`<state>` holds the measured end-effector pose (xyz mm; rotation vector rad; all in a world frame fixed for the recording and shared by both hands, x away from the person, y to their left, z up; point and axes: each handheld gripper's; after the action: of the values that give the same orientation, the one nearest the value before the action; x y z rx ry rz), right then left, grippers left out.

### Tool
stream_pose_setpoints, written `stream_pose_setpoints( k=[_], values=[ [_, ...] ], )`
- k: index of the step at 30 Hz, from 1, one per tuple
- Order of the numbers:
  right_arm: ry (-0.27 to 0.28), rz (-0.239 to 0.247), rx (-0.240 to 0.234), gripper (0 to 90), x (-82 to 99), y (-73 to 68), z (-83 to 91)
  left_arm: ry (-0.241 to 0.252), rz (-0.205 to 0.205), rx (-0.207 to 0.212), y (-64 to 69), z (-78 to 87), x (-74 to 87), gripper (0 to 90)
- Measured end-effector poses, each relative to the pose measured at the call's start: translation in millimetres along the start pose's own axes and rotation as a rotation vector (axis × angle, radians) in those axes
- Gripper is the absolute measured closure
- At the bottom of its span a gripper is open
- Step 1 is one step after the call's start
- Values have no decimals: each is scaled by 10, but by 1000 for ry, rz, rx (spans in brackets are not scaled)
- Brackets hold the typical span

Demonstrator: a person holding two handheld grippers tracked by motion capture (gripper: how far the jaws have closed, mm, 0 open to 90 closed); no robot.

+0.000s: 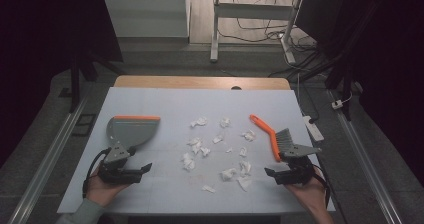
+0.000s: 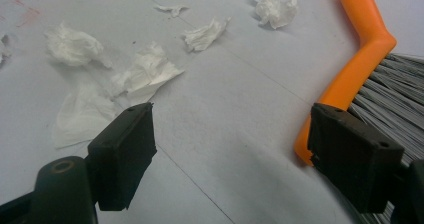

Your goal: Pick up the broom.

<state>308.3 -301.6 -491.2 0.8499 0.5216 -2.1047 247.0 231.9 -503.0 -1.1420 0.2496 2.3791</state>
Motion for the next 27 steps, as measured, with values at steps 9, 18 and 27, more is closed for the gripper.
stream_pose_setpoints(
  k=[9, 18, 27],
  values=[
    [0, -5, -5, 191, 5, -12, -6, 2, -3, -5, 11, 1, 0, 212],
    [-20, 3, -11, 198, 11, -38, -47, 7, -7, -5, 12, 8, -1, 211],
    [-2, -8, -10, 200, -67, -45, -10, 12, -4, -7, 11, 1, -7, 212]
  ],
)
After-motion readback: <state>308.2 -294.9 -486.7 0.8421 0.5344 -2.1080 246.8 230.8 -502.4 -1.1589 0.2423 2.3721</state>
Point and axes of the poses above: each handheld gripper's, and its own axes: z roughly backward along the jaws, x roughly out of its underside, y roughly to its right, and after that the axes turned 8 degrees about -x, right-handed
